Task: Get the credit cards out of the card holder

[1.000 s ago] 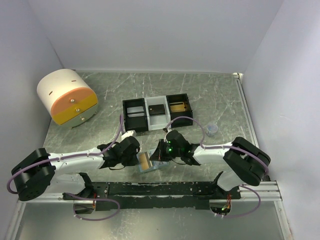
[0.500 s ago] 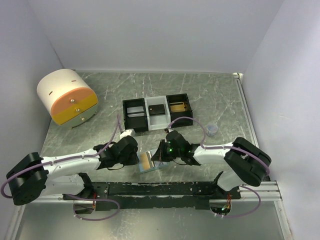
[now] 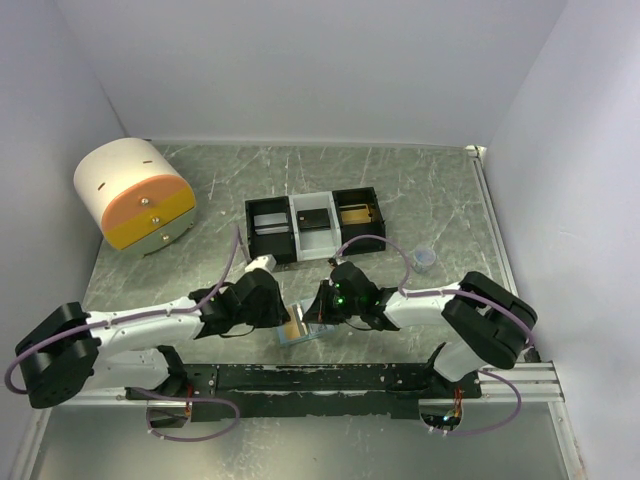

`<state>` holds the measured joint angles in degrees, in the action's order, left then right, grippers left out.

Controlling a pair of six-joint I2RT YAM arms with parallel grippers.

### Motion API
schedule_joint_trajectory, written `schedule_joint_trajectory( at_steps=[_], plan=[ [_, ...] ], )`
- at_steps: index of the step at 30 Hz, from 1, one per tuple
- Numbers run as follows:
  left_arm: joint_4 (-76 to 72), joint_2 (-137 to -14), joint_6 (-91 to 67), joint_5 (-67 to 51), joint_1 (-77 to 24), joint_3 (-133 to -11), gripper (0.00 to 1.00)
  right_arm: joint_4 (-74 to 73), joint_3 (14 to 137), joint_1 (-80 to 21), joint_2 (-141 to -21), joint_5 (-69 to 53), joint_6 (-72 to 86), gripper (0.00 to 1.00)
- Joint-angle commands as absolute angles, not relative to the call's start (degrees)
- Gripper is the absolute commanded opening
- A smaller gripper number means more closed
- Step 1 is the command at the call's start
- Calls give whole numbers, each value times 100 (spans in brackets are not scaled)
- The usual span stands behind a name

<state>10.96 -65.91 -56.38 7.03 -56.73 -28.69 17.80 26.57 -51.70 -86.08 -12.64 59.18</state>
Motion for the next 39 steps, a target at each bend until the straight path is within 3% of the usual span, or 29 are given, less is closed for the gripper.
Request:
schedule_joint_trajectory(
  at_steps=[1, 9, 25, 32, 39],
  plan=[
    [588, -6946, -5804, 460, -5695, -2799, 36, 1890, 2707, -5151, -8712, -1209, 5929, 0],
    [899, -7363, -5956, 679, -5728, -2702, 19, 2002, 2588, -5159, -8651, -1337, 5947, 0],
    [1582, -7480, -5798, 899, -5792, -2956, 10, 2275, 2627, -5143, -8685, -1607, 5907, 12],
    [1643, -7471, -5781, 903, -5810, -2970, 9, 2150, 2549, -5084, -8490, -1404, 5947, 0],
    [1752, -7393, -5790, 975, -5816, -2937, 8, 2038, 2513, -4950, -8313, -1524, 5842, 0]
  ],
)
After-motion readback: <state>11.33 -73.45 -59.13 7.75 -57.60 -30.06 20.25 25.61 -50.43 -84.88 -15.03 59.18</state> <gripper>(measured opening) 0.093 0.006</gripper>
